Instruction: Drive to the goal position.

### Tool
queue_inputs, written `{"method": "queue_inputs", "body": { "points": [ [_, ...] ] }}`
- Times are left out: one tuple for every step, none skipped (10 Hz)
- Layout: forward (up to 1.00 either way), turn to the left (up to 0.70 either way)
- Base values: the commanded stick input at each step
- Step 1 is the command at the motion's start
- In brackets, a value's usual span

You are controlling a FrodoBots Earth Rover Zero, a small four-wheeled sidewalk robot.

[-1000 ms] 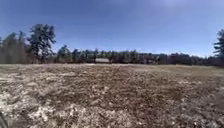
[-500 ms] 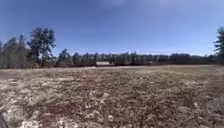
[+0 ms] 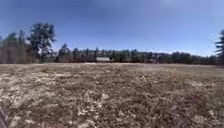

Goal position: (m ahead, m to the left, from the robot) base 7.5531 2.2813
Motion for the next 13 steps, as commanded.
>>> {"method": "queue_inputs", "body": {
  "points": [
    [0.7, 0.0],
    [0.7, 0.0],
    [0.7, 0.0],
    [0.7, 0.0],
    [0.7, 0.0],
    [0.7, 0.0],
    [0.7, 0.0],
    [0.7, 0.0],
    [0.7, 0.0],
    [0.7, 0.0],
    [0.7, 0.0],
    [0.7, 0.0],
    [0.7, 0.35]
  ]
}}
